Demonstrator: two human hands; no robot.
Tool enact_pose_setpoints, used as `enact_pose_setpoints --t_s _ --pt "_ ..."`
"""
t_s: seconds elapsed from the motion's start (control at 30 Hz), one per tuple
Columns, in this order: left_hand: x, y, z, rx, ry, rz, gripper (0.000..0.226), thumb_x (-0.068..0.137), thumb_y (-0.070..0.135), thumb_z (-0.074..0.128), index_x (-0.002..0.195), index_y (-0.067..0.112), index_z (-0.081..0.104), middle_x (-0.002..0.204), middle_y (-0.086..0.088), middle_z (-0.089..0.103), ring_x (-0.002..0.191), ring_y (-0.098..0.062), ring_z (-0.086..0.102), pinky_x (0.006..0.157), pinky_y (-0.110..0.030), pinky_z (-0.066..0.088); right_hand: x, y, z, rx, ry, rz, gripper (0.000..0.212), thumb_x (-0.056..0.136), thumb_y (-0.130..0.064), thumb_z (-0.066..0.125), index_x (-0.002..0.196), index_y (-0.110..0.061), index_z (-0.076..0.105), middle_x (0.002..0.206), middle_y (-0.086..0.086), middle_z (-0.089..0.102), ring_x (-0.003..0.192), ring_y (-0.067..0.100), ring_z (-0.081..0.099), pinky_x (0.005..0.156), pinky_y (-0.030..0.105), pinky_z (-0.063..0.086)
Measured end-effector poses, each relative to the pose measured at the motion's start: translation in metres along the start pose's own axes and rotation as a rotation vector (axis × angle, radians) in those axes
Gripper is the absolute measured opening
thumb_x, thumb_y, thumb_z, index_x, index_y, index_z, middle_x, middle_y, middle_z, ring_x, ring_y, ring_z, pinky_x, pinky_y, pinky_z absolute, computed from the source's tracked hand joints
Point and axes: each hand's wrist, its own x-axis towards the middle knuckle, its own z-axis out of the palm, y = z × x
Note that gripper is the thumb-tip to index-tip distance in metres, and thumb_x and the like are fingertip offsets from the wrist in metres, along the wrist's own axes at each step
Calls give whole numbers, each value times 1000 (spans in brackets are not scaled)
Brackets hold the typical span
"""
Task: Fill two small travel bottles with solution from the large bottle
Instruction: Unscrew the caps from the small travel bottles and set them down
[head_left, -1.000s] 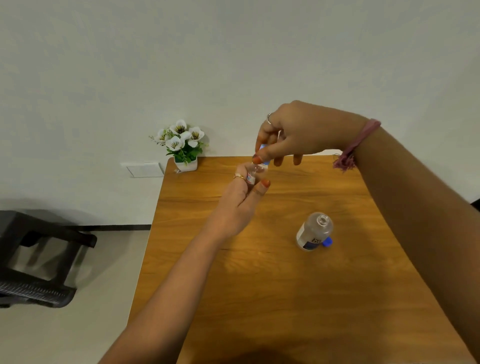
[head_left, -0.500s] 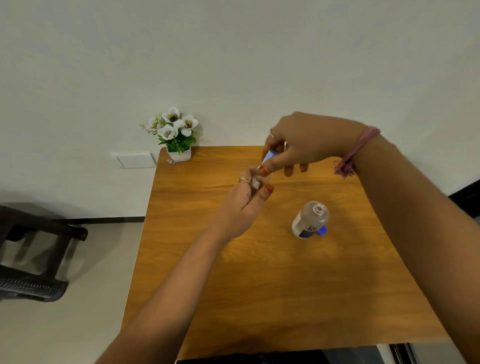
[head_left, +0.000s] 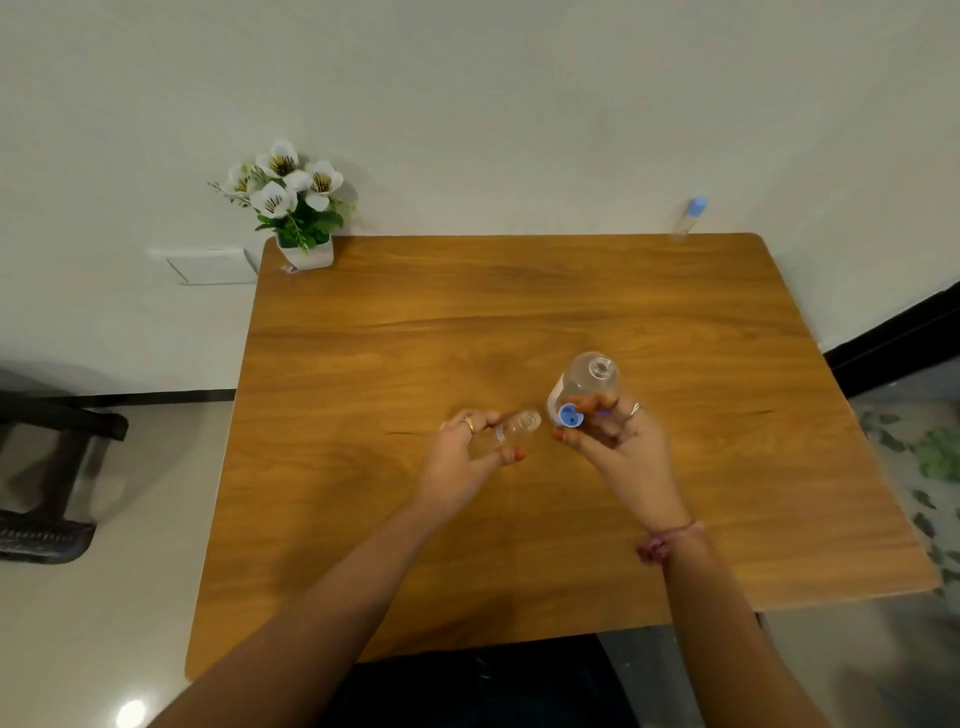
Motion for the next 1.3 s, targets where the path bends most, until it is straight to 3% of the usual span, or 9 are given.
enact_pose_setpoints --t_s 0.17,0.3,0.4,0.53,0.83,0.93,1.03,1.13,1.3 --pt "-1 -17 33 149 38 -60 49 74 21 81 119 16 62 117 3 66 103 -1 53 85 -14 39 -8 62 -9 -151 171 186 38 77 -5 75 106 -22 58 101 -9 69 97 4 65 85 23 53" --pt "4 -28 54 262 -28 -87 47 77 19 78 120 18 58 119 3 65 109 -7 56 88 -16 42 -10 93 -10 -380 161 227 38 79 -10 73 114 -19 58 110 -4 65 104 8 59 91 29 48" --pt "8 -35 62 321 -58 -105 46 80 20 76 121 20 57 120 2 63 113 -12 56 94 -23 45 -11 105 -13 -386 162 254 38 80 -8 72 113 -19 59 107 -4 66 101 8 61 90 26 50" --pt "12 -43 66 345 -66 -79 46 80 23 76 122 21 57 121 1 62 115 -14 55 94 -24 42 -12 114 -13 -393 162 252 39 80 -7 71 113 -23 58 108 -6 65 96 2 59 81 8 45" --pt "16 -50 60 296 -122 -75 72 77 13 78 139 23 44 135 5 50 110 -2 47 93 -15 36 -9 119 -21 -339 131 292 52 75 -3 75 122 -15 55 115 -7 62 101 -1 58 78 9 45" --pt "17 -52 44 223 -236 -95 79 77 0 73 145 19 36 139 3 45 115 -5 50 95 -16 44 -7 117 -35 -331 47 321 56 74 2 74 123 -15 53 117 -8 60 104 4 59 84 18 49" --pt "22 -54 18 200 -299 -127 75 81 -7 64 145 15 33 136 1 47 115 -7 53 78 -4 46 -2 109 -58 -299 15 328 52 74 10 70 117 -16 56 112 0 63 101 16 63 87 31 52" --pt "32 -49 -7 251 -175 -98 57 85 -5 60 137 14 45 129 2 55 105 -6 58 68 -1 44 9 91 -87 -279 18 298 41 74 8 71 105 -18 61 102 6 68 92 14 68 78 24 55" --pt "79 -12 -19 185 170 -99 37 91 3 55 127 12 54 118 -6 65 94 -16 61 76 -22 44 66 50 -136 -194 160 177 26 78 3 71 99 -11 64 92 0 70 81 3 69 71 13 52"
